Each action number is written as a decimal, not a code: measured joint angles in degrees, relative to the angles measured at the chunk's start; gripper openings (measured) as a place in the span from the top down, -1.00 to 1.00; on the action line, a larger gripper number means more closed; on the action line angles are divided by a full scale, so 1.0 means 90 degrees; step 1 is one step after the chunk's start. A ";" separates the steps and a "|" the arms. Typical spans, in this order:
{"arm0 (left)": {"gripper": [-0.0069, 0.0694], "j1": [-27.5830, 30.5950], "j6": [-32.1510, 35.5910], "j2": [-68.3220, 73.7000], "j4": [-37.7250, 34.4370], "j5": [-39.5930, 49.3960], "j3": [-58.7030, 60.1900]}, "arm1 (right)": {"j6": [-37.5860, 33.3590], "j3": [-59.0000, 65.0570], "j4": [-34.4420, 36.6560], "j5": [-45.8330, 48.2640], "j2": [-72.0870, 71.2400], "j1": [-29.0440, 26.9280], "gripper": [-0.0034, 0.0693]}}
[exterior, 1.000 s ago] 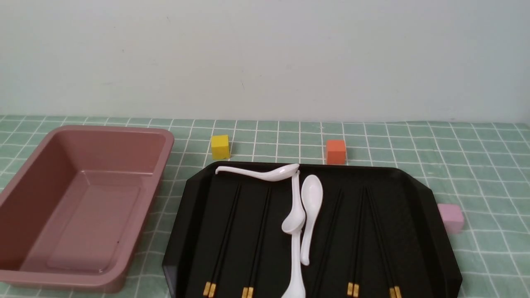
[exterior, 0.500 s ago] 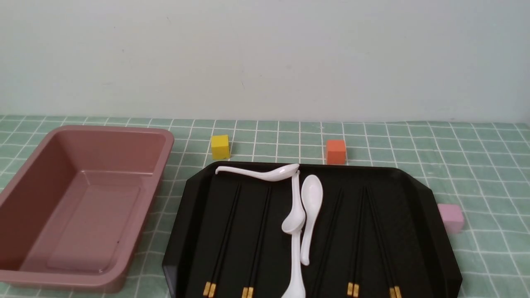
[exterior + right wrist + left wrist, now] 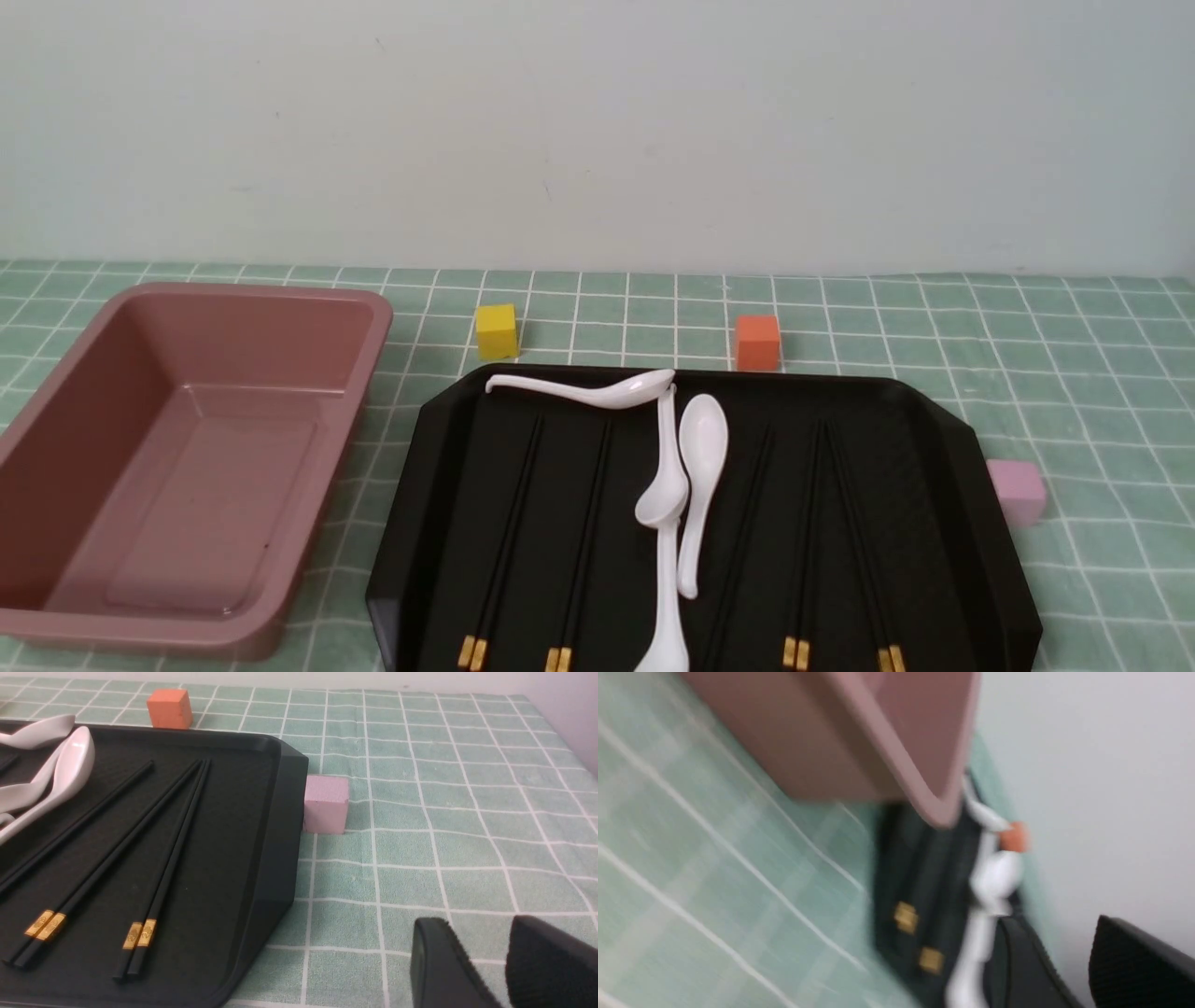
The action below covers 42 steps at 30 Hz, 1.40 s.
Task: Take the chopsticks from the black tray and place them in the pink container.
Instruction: 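Reach over to the black tray and grasp a pair of chopsticks with the left gripper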
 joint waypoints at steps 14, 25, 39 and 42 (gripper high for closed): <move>0.37 0.0000 0.0755 0.0017 -0.1267 -0.1693 -0.0740 | 0.0000 0.0000 0.0000 0.0000 0.0000 0.0000 0.25; 0.85 0.0000 0.3084 0.3939 0.0068 0.1835 -0.4044 | 0.0000 0.0000 0.0000 0.0000 0.0000 0.0000 0.25; 0.85 -0.0678 0.3317 0.8221 0.1270 0.4251 -0.5951 | 0.0000 0.0000 0.0000 0.0000 0.0000 0.0000 0.25; 0.85 -0.1286 0.3041 0.8664 0.1484 0.3978 -0.6229 | 0.0000 0.0000 0.0000 0.0000 0.0000 0.0000 0.25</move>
